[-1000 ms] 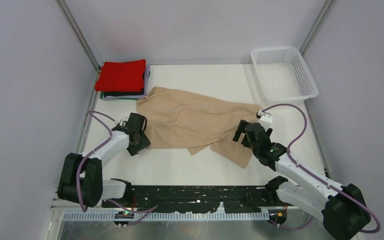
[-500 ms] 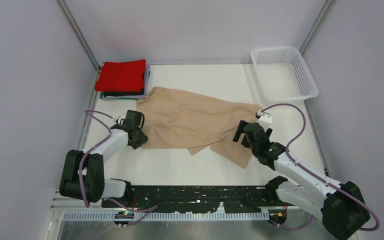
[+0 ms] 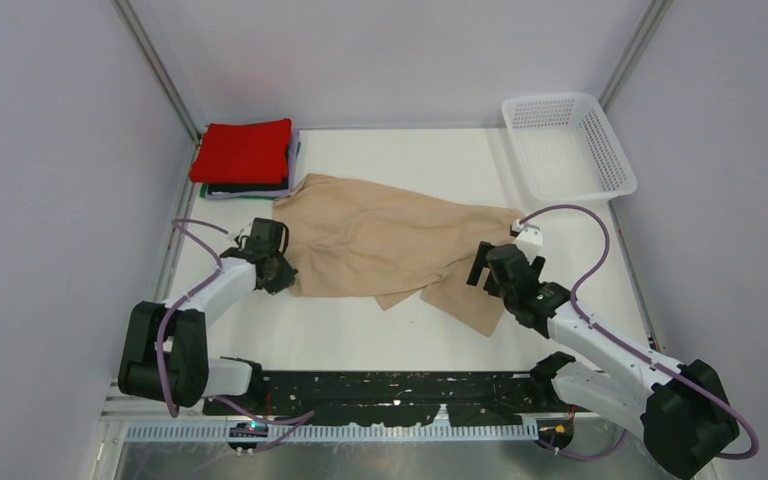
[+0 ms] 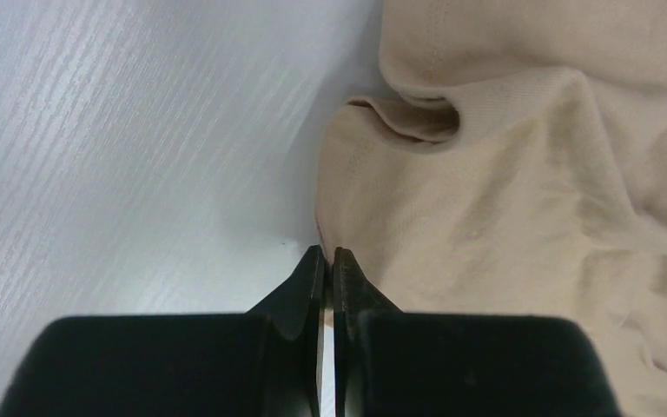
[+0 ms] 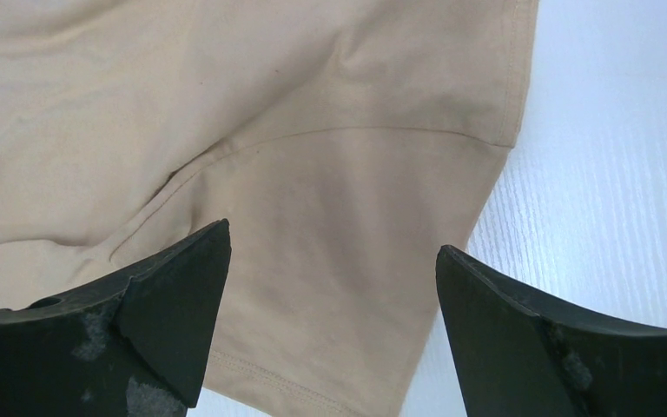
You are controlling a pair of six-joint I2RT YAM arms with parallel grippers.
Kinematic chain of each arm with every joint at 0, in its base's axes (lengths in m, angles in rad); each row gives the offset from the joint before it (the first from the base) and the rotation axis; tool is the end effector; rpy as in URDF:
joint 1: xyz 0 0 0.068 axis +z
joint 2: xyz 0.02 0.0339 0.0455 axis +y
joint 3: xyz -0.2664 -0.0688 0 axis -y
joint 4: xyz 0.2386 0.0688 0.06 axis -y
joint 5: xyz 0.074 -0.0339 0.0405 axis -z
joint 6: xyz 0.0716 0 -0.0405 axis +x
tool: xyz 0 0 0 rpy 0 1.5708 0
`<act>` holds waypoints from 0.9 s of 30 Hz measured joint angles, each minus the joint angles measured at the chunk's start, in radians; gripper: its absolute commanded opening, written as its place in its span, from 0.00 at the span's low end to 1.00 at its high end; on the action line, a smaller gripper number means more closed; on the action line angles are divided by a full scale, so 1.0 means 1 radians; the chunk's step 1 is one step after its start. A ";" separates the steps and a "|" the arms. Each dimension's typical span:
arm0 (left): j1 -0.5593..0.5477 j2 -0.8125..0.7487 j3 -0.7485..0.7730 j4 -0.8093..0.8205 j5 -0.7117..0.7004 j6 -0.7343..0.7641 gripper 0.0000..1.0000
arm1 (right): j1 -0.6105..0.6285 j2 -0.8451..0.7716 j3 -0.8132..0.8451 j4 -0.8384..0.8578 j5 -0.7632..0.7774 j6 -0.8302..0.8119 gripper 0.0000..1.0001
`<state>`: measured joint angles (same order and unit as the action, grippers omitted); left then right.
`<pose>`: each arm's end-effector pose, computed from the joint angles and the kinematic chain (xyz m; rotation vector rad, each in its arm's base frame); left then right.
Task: Fold and stack the t-shirts
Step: Flatten out the tshirt
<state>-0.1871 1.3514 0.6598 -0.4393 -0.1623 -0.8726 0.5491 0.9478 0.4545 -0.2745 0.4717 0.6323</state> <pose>0.2435 -0.0343 0.1367 -0.9464 2.5072 -0.1147 0.1895 0.0778 0.1740 0.3197 2.2162 0.0821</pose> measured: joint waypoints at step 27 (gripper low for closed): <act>0.000 -0.217 -0.057 -0.006 -0.005 0.039 0.00 | 0.106 0.218 0.120 -0.463 -0.378 -0.103 0.62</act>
<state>-0.1871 1.1339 0.6029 -0.4458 -0.1677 -0.8333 0.6556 1.1660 0.5743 -0.7376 0.0937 0.5289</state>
